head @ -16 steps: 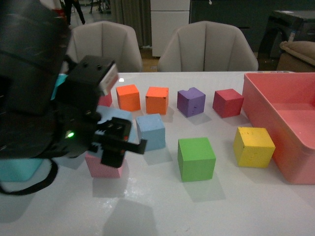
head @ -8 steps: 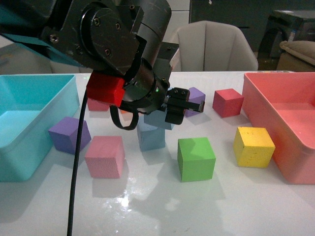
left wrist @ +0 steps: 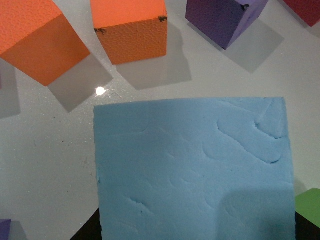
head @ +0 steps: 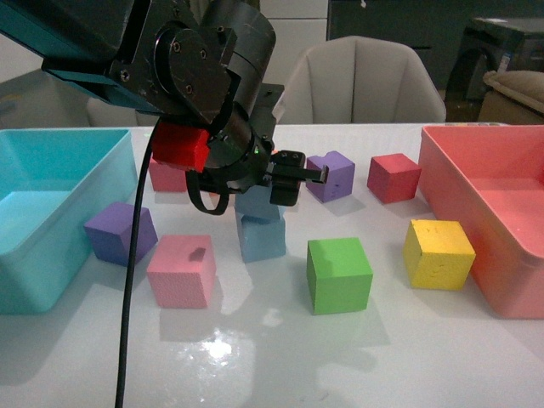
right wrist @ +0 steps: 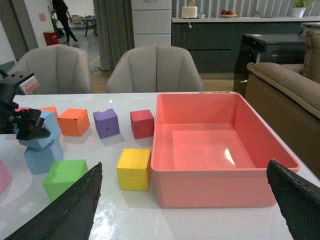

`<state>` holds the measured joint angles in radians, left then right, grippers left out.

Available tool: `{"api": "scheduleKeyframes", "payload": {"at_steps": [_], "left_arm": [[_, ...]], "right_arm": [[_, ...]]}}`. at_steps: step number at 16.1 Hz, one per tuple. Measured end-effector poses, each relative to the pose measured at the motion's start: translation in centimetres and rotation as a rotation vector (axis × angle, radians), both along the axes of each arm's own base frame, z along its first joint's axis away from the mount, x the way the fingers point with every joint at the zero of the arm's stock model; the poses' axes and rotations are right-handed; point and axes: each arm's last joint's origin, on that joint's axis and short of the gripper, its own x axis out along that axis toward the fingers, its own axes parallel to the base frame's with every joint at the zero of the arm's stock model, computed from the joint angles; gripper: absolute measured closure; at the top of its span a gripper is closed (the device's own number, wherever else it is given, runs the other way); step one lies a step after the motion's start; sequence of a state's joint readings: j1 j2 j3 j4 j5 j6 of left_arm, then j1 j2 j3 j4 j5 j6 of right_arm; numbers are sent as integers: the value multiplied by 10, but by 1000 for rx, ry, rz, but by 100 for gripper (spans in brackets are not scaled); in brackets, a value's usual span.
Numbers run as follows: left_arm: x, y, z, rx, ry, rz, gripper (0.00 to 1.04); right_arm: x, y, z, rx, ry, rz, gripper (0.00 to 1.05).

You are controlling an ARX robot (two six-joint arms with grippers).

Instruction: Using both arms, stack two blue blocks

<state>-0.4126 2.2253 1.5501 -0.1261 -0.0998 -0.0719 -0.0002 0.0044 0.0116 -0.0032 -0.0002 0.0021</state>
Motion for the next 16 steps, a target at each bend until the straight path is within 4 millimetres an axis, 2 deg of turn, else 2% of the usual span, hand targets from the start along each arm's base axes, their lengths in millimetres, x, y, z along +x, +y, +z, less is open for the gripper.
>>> {"api": "scheduleKeyframes", "payload": {"at_steps": [3,10,15,16], "left_arm": [[3,5,0,-12,-1,8,55],[-1,3,-11,-5,18,-7,55],[0,4,-12,3,15,3,55],[0,4,-12,3,15,3,51]], "right_arm": [[0,0,0,0,0,0,6],[0,0,0,0,1,0,6],[0,0,0,0,0,0,6],[0,0,0,0,0,0,6]]}}
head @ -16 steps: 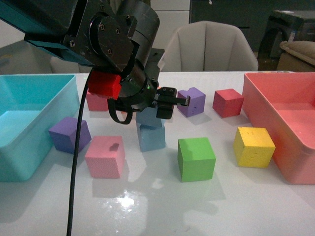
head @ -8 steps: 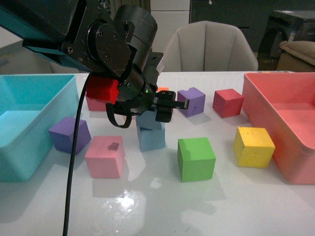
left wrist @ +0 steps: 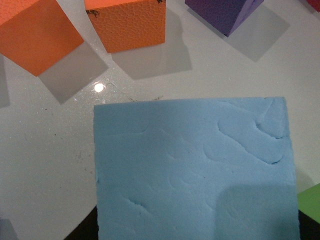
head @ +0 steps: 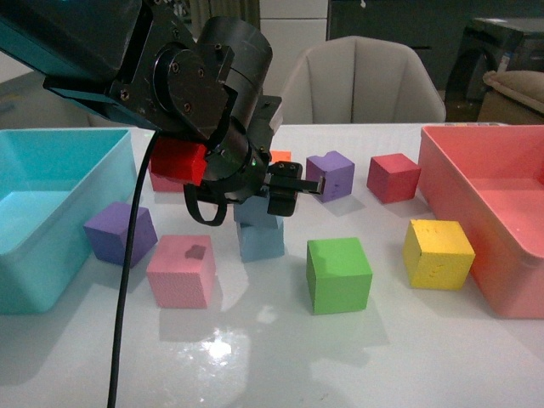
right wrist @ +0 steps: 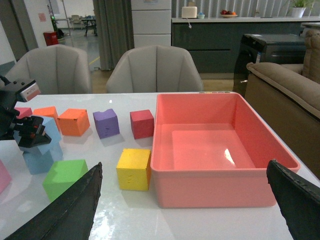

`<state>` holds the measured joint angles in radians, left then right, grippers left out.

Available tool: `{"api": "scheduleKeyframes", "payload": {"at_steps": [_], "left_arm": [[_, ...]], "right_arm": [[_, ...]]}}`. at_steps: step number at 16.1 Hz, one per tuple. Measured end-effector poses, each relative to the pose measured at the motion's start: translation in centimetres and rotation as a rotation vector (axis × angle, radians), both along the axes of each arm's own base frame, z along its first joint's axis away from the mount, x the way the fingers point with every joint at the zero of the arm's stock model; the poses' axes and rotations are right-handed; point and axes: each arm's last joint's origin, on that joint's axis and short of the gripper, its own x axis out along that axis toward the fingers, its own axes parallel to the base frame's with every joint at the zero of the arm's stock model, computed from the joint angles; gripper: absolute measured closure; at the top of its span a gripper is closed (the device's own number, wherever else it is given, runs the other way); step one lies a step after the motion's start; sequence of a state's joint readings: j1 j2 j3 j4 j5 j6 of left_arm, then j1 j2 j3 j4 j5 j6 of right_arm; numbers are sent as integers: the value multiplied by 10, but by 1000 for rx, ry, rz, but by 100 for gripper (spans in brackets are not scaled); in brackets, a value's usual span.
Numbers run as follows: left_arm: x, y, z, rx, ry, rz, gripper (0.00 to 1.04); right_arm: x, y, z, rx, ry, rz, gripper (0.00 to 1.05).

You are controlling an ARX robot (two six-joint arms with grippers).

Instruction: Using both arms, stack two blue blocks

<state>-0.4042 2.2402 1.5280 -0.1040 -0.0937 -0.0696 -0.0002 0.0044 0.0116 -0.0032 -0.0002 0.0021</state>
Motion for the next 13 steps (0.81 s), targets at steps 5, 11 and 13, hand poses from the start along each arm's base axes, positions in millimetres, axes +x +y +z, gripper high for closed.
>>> {"api": "scheduleKeyframes", "payload": {"at_steps": [5,11,13], "left_arm": [[1,0,1,14,-13,-8,6],[-6,-4,47,-47,-158,-17,7],[-22,-4,72,-84,-238,-29,7]], "right_arm": [[0,0,0,0,0,0,6],[0,0,0,0,0,0,6],[0,0,0,0,0,0,6]]}}
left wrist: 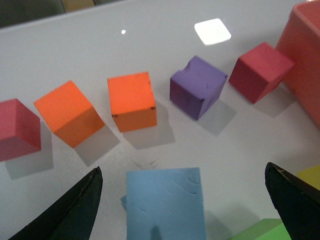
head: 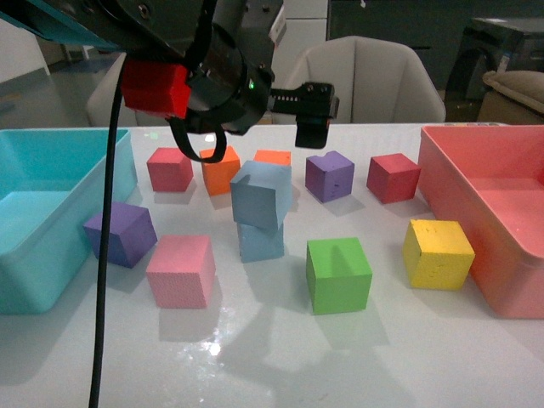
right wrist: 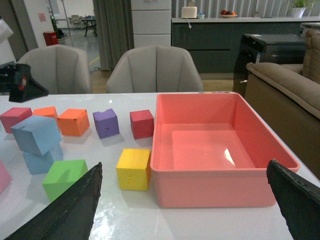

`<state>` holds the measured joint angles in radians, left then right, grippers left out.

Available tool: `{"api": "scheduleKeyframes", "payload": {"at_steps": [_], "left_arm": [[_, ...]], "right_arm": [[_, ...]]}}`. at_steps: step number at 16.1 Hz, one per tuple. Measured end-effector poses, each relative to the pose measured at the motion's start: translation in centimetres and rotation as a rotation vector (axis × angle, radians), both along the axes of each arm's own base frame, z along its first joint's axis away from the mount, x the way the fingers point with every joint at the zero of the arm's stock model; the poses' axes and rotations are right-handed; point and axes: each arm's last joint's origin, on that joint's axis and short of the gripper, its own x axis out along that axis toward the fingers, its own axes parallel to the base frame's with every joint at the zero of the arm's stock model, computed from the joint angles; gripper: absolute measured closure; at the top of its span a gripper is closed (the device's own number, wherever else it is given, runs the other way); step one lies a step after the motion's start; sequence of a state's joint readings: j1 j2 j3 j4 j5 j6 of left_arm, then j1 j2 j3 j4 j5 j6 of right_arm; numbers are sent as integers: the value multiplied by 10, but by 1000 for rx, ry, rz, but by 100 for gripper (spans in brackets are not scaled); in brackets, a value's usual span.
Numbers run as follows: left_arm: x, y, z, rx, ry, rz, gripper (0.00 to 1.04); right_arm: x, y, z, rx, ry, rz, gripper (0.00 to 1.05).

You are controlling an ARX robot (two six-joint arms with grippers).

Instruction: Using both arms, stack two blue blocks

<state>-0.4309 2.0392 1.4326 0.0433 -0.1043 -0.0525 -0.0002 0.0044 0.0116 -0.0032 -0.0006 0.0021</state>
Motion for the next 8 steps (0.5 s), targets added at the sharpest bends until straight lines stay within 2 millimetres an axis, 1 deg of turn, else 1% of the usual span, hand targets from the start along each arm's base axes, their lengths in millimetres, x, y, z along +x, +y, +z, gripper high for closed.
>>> {"api": "scheduleKeyframes", "payload": {"at_steps": [2,3,5,6,7,8], "left_arm": [[-22,5,30,-34,-163,-8,7],[-45,14,58,-33,-289,2,7],[-61,22,71,-46,-345,10,7],[-73,26,77,-50,-371,19,7],[-88,33,85,-68,-444,66,10],[-115,54,91,-95,-549,219,24]], "right_arm": [[0,0,0,0,1,0,6],[0,0,0,0,0,0,6],[0,0,0,0,0,0,6],[0,0,0,0,0,0,6],[0,0,0,0,0,0,6],[0,0,0,0,0,0,6]]}}
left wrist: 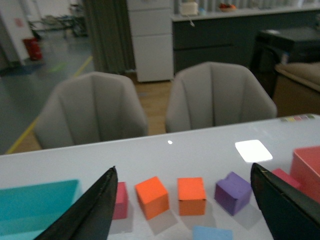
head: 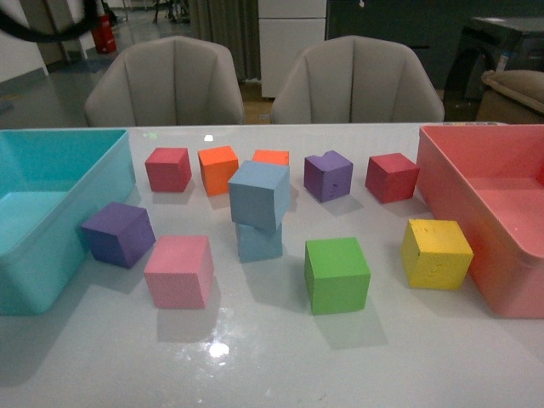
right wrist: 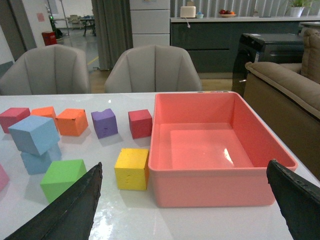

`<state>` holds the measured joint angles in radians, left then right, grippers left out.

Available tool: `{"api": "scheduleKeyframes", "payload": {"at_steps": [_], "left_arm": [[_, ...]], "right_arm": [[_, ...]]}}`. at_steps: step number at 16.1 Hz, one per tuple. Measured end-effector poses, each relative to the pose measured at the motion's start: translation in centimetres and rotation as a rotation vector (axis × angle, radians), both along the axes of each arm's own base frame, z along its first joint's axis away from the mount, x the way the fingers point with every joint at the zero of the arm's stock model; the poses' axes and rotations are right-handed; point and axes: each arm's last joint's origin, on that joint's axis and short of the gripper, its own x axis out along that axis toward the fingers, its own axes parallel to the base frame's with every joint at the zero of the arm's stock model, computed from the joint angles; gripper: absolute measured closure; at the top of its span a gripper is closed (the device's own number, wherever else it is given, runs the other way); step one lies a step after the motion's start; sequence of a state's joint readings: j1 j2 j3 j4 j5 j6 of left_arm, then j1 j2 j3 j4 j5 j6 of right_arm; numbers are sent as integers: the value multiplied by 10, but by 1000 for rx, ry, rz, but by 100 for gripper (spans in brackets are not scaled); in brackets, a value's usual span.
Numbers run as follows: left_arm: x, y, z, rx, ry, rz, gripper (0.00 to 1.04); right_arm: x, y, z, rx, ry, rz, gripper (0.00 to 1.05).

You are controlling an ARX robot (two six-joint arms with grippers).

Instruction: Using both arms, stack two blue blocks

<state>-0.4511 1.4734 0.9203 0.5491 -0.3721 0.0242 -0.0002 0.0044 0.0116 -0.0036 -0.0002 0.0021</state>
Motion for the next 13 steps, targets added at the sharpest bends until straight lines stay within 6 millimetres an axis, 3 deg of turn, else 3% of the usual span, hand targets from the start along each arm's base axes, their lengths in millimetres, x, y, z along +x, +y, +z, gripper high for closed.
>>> {"api": "scheduleKeyframes", "payload": {"at_steps": [1,2,3,4,7,8,13], "left_arm": [[-33,32,-5,-22,-33,58,38],[-55,58,-13,-45,-66,99,53],[-68,72,-29,-38,-49,109,66],[-77,78,-48,-22,-6,87,76],[-86,84,-63,-12,26,74,87],[-97,93,-70,-16,15,76,102],[-134,116,-94,-23,5,78,103]], "right_arm": [[0,0,0,0,0,0,6],[0,0,0,0,0,0,6],[0,0,0,0,0,0,6],[0,0,0,0,0,0,6],[0,0,0,0,0,0,6],[0,0,0,0,0,0,6],[0,0,0,0,0,0,6]]}}
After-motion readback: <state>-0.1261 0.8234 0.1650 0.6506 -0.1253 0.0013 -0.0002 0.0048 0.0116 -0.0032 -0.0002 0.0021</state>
